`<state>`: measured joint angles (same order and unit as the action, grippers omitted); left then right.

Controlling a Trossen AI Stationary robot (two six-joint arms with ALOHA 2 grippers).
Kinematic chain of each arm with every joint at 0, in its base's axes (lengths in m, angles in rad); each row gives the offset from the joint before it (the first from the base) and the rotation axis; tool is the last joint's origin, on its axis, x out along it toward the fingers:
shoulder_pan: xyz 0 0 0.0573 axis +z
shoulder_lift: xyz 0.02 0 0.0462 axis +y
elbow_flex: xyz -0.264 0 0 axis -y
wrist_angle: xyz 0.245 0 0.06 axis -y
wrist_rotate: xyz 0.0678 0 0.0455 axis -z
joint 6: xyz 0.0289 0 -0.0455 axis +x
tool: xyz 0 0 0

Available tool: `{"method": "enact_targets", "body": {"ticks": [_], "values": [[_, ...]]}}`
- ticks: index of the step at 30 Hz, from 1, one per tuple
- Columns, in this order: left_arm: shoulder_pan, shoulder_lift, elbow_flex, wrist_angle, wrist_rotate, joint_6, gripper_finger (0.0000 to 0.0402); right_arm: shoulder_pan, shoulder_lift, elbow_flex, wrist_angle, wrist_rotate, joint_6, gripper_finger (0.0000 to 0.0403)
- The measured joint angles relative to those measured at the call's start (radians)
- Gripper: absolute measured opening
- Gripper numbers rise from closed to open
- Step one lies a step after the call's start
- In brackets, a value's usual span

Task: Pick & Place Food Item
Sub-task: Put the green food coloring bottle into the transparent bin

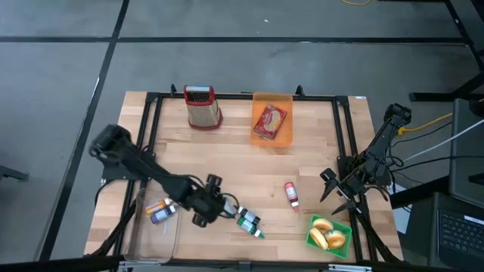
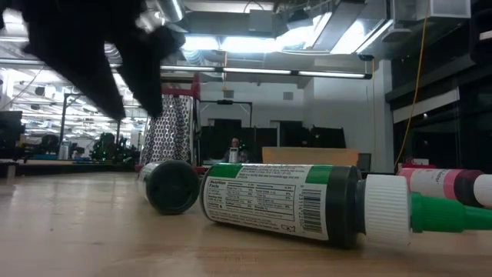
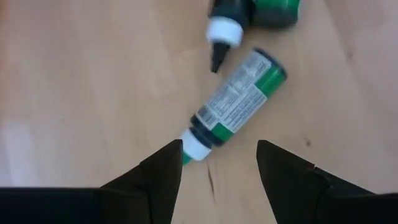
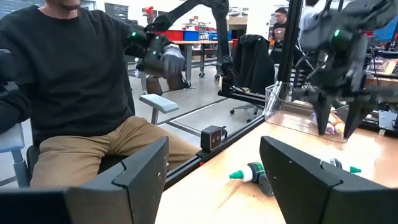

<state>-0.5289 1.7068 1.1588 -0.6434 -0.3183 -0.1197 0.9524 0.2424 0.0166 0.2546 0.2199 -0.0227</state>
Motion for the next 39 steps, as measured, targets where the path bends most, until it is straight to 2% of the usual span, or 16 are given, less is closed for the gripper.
{"method": "enact_targets", "body": {"ticks": [5,10,15,24,31,39], "values": [[0.021,0.127,0.069,-0.004,0.006,0.128,0.0202,0.0,0.0,0.0,0.0,0.0,0.0,0.0256],[0.03,0.2,0.128,-0.01,0.028,0.203,0.0203,0.0,0.0,0.0,0.0,0.0,0.0,0.0256],[0.047,0.232,0.134,-0.034,0.085,0.204,0.0197,0.0,0.0,0.0,0.0,0.0,0.0,0.0256],[0.049,0.269,0.135,-0.042,0.098,0.155,0.0177,0.0,0.0,0.0,0.0,-0.001,0.013,0.0256],[0.049,0.237,0.133,-0.084,0.112,0.067,0.0131,0.0,0.0,0.0,-0.001,-0.001,0.012,0.0256],[0.026,0.012,0.148,-0.226,0.101,-0.09,0.0128,0.0,0.0,0.0,0.0,-0.001,0.012,0.0256]]}}
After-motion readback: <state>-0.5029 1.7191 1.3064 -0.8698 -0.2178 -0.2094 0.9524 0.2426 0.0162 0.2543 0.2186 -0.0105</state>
